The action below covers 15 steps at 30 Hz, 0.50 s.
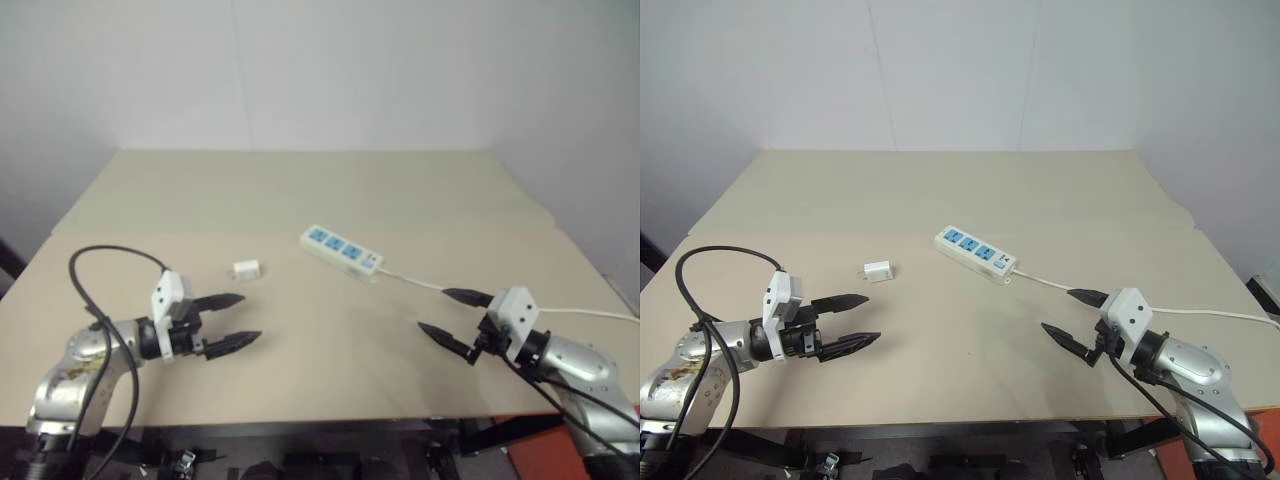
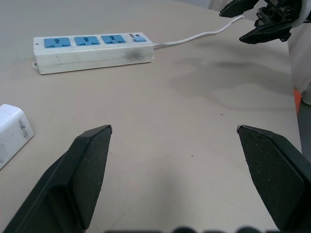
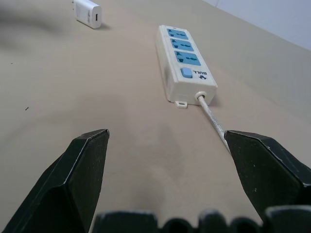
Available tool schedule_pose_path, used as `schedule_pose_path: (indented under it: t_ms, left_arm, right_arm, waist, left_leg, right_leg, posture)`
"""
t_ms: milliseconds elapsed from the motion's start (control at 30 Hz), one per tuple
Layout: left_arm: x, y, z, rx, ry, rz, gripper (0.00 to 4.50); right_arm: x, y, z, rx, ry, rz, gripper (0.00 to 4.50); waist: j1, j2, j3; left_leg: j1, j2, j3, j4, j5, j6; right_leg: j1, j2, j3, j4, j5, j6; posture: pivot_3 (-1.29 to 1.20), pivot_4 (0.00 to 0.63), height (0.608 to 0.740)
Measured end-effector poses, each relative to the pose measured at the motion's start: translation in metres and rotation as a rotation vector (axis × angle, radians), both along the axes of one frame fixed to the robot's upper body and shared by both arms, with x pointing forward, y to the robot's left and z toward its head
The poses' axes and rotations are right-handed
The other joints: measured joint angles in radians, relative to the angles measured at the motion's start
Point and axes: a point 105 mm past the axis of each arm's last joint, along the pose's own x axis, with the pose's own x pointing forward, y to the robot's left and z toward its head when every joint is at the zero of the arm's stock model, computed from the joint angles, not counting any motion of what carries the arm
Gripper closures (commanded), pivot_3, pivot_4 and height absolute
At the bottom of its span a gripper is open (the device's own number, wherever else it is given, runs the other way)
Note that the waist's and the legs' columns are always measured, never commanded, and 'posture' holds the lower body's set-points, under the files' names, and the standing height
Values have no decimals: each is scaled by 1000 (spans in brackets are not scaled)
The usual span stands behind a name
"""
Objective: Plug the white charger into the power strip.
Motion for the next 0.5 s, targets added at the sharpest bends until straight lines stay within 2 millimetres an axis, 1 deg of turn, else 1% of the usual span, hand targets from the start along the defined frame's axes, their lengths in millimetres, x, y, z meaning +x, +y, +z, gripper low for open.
schedule_pose_path:
  t_ms: [367,433,500]
  left_arm:
    - [0,-2,-2,9,-8,-3,0]
    - [1,-2,-2,11,-9,-1,0]
    - [3,-3,-2,13,-10,-1,0]
  right_arm:
    - [2,-1,-1,-9,7,-8,28]
    - [7,-2,-3,-7,16,-14,28]
    - [19,-4,-4,-15,26,-25,28]
  waist:
    - [0,0,0]
    - [-1,0,0]
    - [-4,0,0]
  left_leg:
    - [0,0,0,0,0,0]
    - [0,0,1,0,0,0]
    - [1,0,2,0,0,0]
  right_leg:
    - [0,0,0,0,0,0]
    - [0,0,0,0,0,0]
    - [0,0,1,1,0,0]
  posture:
    - [0,150,740]
    - [0,150,740]
    - [0,150,740]
